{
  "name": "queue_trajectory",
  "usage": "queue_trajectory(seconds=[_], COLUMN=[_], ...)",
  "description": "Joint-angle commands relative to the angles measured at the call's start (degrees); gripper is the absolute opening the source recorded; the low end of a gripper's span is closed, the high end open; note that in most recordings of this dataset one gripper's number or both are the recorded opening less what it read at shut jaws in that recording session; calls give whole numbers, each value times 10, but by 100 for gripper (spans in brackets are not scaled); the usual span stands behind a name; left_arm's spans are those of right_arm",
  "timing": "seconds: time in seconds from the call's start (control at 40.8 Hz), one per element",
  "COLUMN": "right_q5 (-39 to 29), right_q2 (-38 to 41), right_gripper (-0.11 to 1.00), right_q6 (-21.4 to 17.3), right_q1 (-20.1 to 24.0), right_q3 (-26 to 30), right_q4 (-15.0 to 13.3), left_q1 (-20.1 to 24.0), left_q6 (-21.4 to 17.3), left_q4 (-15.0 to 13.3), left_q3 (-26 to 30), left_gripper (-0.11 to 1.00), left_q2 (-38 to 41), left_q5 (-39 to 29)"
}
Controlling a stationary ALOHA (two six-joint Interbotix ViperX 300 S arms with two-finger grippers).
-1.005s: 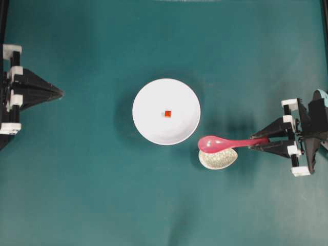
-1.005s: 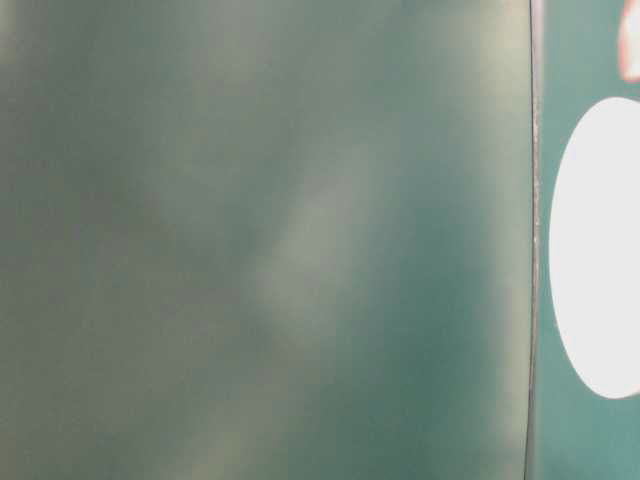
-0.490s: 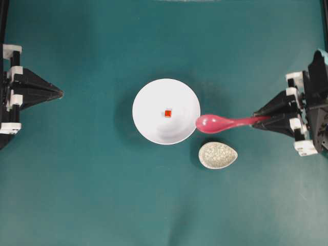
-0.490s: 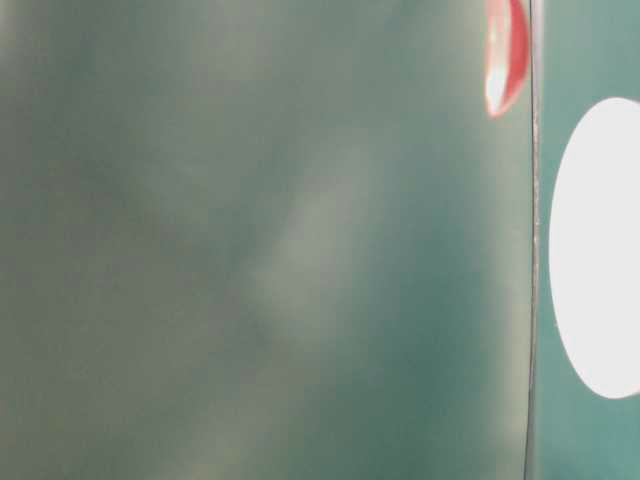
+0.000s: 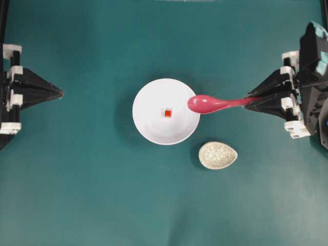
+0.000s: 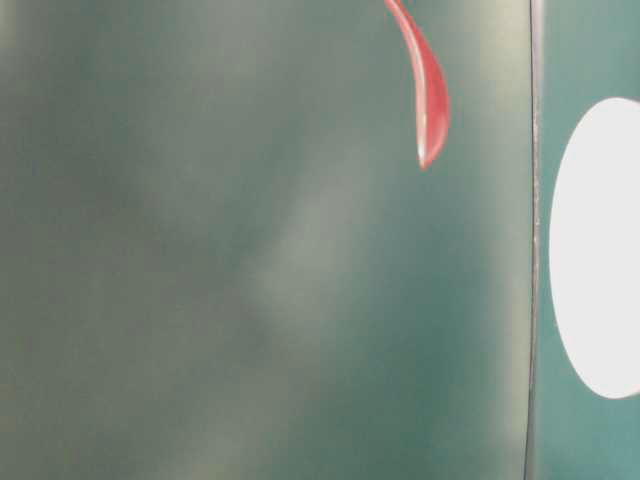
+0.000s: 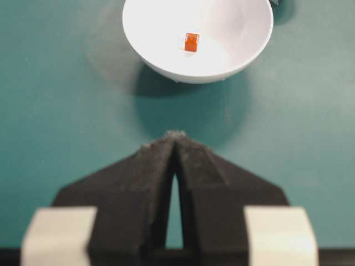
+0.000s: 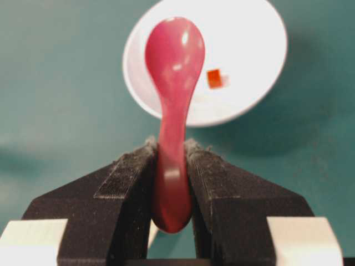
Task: Grip the spoon and scoop the red block from the bowl with right arm.
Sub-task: 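Lower the spoon bowl into the white bowl beside the red cube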
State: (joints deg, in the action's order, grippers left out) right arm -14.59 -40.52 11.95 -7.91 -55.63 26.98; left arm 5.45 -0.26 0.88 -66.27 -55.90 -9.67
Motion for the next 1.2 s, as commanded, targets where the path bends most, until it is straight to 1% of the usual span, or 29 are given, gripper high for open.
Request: queue_trajectory(seconds=[0.0, 0.172, 0.245, 0.466, 0.589, 0.736, 0.981, 1.177], right_q5=[-29, -97, -120, -187, -228, -261, -316, -347], right_q2=[14, 56, 76, 148, 193, 241, 306, 338], right_gripper=[25, 25, 25, 25, 25, 25, 25, 25], right_q6=[-1, -1, -1, -3, -3, -3, -3, -3], right_q1=[-17, -42, -47, -49, -50, -50, -50, -49], right_q3=[34, 78, 99, 169, 210, 250, 315, 342], right_q4=[-1, -3, -11, -54, -65, -80, -121, -131], left_q1=[2, 2, 2, 2, 2, 2, 2, 2], left_q6=[1, 1, 1, 1, 1, 1, 2, 1], left_q4=[2, 2, 2, 2, 1, 2, 1, 1], left_q3=[15, 14, 14, 14, 15, 14, 14, 14], left_gripper=[0, 0, 0, 0, 0, 0, 0, 0], left_q2=[4, 4, 4, 4, 4, 4, 4, 4], left_q5=[6, 7, 7, 6, 7, 7, 7, 7])
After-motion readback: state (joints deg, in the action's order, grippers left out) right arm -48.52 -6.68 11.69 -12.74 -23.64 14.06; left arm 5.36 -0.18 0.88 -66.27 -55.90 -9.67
